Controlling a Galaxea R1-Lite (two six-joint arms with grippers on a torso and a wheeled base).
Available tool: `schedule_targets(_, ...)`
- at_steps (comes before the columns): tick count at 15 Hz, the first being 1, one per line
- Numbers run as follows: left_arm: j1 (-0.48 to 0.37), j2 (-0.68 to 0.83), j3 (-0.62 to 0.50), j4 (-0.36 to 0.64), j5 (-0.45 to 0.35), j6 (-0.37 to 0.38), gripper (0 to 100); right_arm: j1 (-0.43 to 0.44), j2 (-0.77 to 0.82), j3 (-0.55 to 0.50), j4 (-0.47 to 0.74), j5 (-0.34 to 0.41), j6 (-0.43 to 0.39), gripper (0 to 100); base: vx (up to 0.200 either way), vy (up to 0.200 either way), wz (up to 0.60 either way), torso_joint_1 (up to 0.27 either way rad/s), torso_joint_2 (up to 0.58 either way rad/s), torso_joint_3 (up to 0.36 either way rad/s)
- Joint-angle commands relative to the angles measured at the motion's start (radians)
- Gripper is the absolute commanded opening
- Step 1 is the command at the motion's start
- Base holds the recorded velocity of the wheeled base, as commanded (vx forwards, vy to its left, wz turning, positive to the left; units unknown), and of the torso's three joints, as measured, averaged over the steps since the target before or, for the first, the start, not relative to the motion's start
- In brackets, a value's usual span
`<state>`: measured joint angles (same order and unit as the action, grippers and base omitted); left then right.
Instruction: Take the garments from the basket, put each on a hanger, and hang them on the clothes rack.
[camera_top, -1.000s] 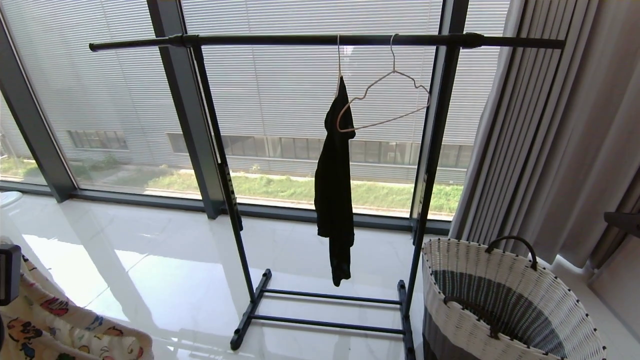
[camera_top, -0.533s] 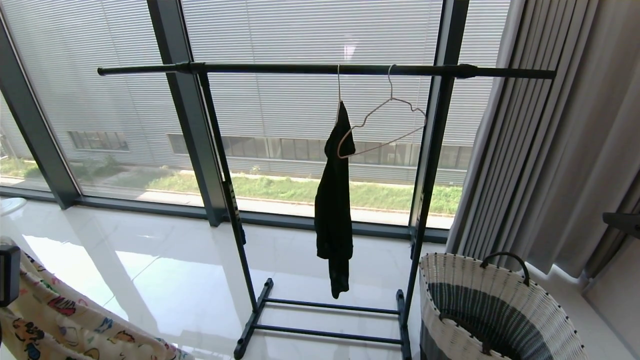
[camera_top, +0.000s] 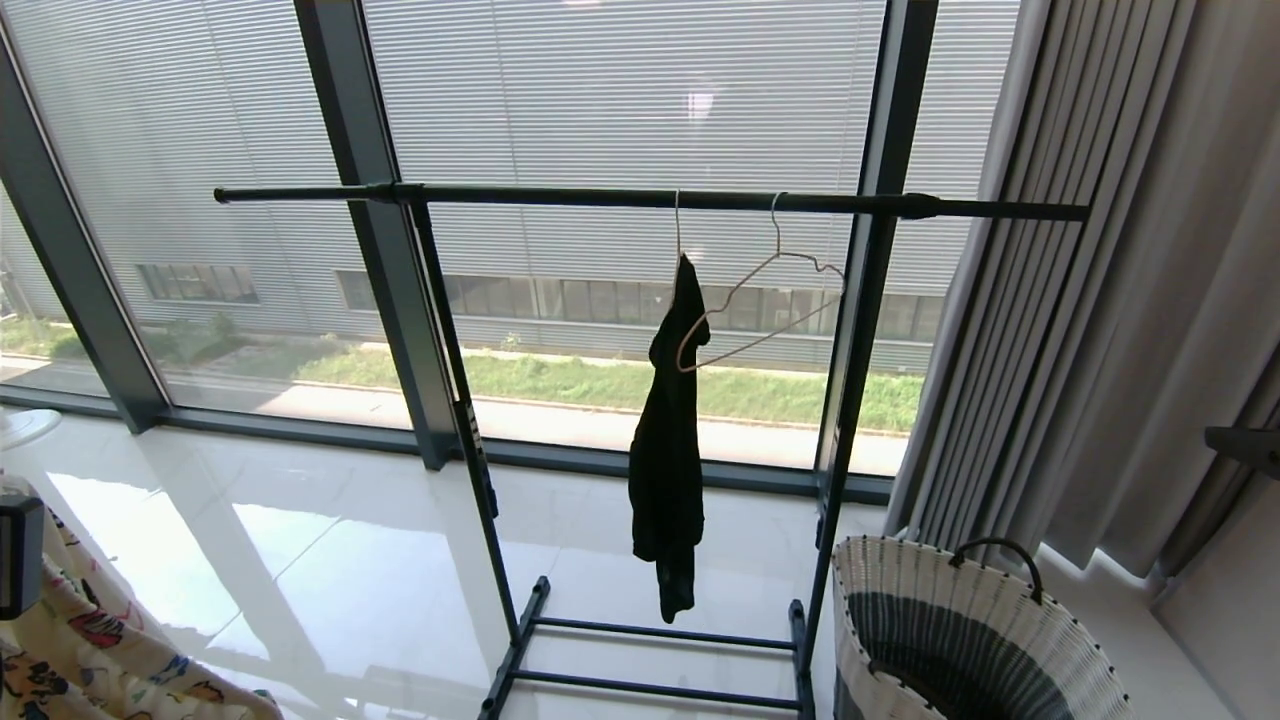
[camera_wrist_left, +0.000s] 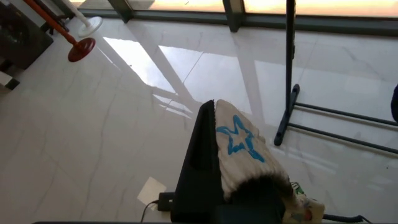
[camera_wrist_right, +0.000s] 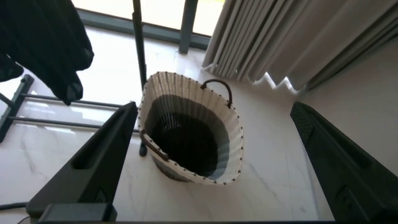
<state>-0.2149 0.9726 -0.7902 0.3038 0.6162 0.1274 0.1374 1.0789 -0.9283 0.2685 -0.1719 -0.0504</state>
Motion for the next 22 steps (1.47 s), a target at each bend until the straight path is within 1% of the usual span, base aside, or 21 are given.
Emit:
schedule_targets(1, 0.0, -0.002, 0.003, 0.0, 0.0, 0.0, 0, 0.001, 0.001, 0.003, 0.0, 0.0, 0.0, 100, 0.0, 0.0, 0.0, 0.212, -0.5, -0.271)
schedule_targets(2, 0.0, -0.002, 0.002, 0.0, 0.0, 0.0, 0, 0.001, 0.001, 0.005, -0.002, 0.0, 0.0, 100, 0.0, 0.0, 0.0, 0.129, -0.29, -0.154)
schedule_targets(3, 0.0, -0.003, 0.002, 0.0, 0.0, 0.0, 0, 0.001, 0.001, 0.013, -0.018, 0.0, 0.0, 100, 0.0, 0.2, 0.0, 0.08, -0.15, -0.076)
schedule_targets(7, 0.0, -0.02, 0.003, 0.0, 0.0, -0.002, 0, 0.001, 0.001, 0.072, -0.134, 0.011, -0.003, 100, 0.0, 0.2, 0.0, 0.024, -0.04, -0.029)
schedule_targets(10, 0.0, -0.028, 0.011, 0.0, -0.004, -0.002, 0, 0.001, 0.006, 0.074, -0.138, 0.02, -0.002, 100, 0.0, 0.2, 0.0, 0.012, 0.0, -0.001)
schedule_targets(14, 0.0, -0.064, 0.059, 0.0, -0.006, 0.004, 0, 0.001, 0.016, 0.074, -0.14, 0.025, 0.0, 100, 0.0, 0.0, 0.0, 0.0, 0.0, 0.0)
schedule_targets(15, -0.001, -0.075, 0.062, 0.0, -0.007, 0.004, 0, 0.001, 0.019, 0.075, -0.138, 0.043, 0.0, 100, 0.0, 0.0, 0.0, 0.0, 0.0, 0.0)
schedule_targets(17, -0.012, -0.081, 0.06, 0.0, -0.007, 0.004, 0, 0.001, 0.021, 0.074, -0.14, 0.112, -0.002, 100, 0.0, 0.0, 0.0, 0.0, 0.0, 0.0)
schedule_targets(18, -0.017, -0.081, 0.057, 0.0, -0.007, 0.004, 0, 0.001, 0.024, 0.072, -0.152, 0.147, -0.002, 100, 0.2, 0.0, 0.0, 0.007, 0.01, 0.002)
schedule_targets(19, -0.031, -0.08, 0.055, 0.0, -0.007, 0.004, 0, 0.001, 0.027, 0.074, -0.167, 0.16, -0.002, 100, 0.2, 0.0, 0.0, 0.002, 0.0, -0.002)
schedule_targets(22, -0.069, -0.08, 0.055, 0.0, -0.006, 0.004, 0, 0.002, 0.029, 0.074, -0.18, 0.16, -0.002, 100, 0.2, 0.0, 0.0, -0.007, -0.01, 0.004)
